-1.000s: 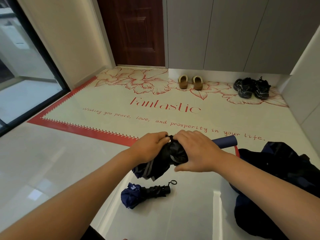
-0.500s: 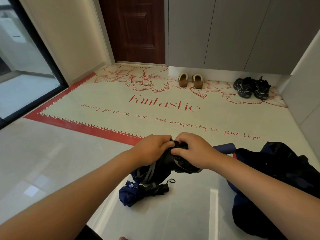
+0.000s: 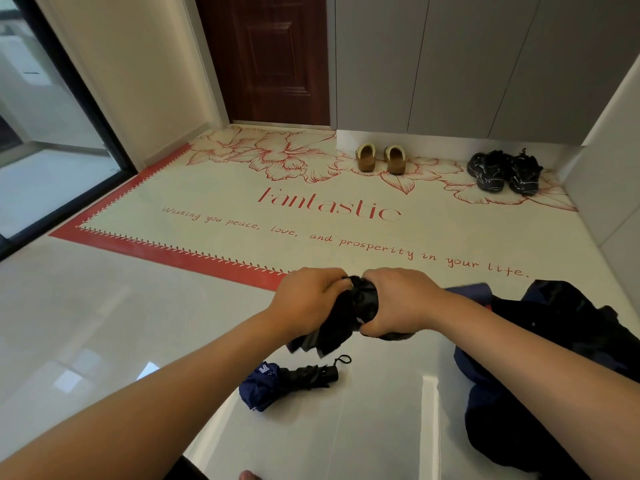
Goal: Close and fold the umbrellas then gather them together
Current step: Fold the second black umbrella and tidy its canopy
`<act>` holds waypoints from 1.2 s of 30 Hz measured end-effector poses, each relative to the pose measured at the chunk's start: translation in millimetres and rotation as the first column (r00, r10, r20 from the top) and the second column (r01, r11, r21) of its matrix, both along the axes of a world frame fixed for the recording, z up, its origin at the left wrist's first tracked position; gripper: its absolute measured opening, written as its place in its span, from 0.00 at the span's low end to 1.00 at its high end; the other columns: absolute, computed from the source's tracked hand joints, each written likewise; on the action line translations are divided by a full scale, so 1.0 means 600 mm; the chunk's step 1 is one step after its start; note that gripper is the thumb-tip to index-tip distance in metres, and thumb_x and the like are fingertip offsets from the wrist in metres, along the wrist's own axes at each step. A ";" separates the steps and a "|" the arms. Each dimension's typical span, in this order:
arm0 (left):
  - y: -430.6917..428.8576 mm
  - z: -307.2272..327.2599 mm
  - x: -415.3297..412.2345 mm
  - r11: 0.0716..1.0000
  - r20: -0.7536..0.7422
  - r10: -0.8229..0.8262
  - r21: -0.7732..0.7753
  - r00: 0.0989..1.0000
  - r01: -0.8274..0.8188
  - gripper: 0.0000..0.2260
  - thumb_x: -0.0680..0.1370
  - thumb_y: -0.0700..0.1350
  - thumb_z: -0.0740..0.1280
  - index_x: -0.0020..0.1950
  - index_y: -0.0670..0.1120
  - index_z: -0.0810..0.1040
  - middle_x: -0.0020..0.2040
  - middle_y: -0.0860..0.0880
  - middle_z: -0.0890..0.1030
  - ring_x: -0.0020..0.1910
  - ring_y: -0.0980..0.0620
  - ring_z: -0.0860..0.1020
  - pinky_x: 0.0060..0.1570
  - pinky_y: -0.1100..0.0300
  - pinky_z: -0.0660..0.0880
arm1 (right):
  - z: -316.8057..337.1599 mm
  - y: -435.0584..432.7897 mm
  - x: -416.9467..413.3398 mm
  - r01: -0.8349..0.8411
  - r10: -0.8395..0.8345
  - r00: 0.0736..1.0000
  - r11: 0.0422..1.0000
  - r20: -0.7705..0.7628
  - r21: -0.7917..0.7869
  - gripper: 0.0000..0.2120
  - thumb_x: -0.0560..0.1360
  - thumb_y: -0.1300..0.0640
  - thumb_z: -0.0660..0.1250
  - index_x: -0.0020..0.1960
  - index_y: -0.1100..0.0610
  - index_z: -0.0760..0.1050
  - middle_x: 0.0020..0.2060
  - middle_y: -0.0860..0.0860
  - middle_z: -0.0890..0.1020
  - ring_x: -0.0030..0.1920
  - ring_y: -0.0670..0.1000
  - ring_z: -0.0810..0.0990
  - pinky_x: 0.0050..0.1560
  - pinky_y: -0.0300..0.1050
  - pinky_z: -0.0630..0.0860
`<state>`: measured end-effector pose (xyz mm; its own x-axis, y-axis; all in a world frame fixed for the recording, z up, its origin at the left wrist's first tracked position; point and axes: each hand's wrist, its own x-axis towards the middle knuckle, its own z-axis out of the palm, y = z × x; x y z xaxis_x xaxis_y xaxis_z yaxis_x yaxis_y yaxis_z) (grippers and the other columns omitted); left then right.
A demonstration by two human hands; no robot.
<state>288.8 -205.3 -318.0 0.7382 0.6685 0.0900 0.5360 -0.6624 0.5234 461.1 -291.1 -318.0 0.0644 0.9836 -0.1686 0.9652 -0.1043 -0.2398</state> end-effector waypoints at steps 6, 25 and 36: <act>0.011 0.004 0.005 0.973 0.036 0.208 -0.106 0.977 -0.203 0.17 0.82 0.52 0.60 0.38 0.44 0.75 0.32 0.50 0.76 0.33 0.51 0.72 0.35 0.56 0.66 | 0.000 0.001 -0.018 -0.137 0.096 0.978 0.966 0.187 0.220 0.18 0.71 0.38 0.69 0.49 0.46 0.64 0.42 0.44 0.71 0.40 0.50 0.74 0.36 0.45 0.69; 0.076 0.009 -0.046 0.882 -0.251 -0.237 -0.462 0.939 0.099 0.09 0.82 0.58 0.59 0.55 0.55 0.69 0.53 0.53 0.78 0.50 0.54 0.76 0.52 0.56 0.73 | -0.049 0.003 -0.027 -0.356 0.233 0.932 0.729 0.277 0.584 0.16 0.72 0.43 0.69 0.53 0.53 0.79 0.44 0.49 0.79 0.38 0.52 0.77 0.34 0.47 0.70; 0.085 0.008 -0.076 0.725 -0.173 -0.151 -0.688 0.973 -0.009 0.24 0.74 0.69 0.62 0.55 0.52 0.82 0.49 0.50 0.85 0.49 0.51 0.84 0.54 0.55 0.79 | -0.034 0.015 -0.036 -0.284 0.272 0.957 0.790 0.104 0.544 0.30 0.66 0.43 0.78 0.64 0.50 0.74 0.55 0.49 0.75 0.49 0.50 0.76 0.48 0.46 0.74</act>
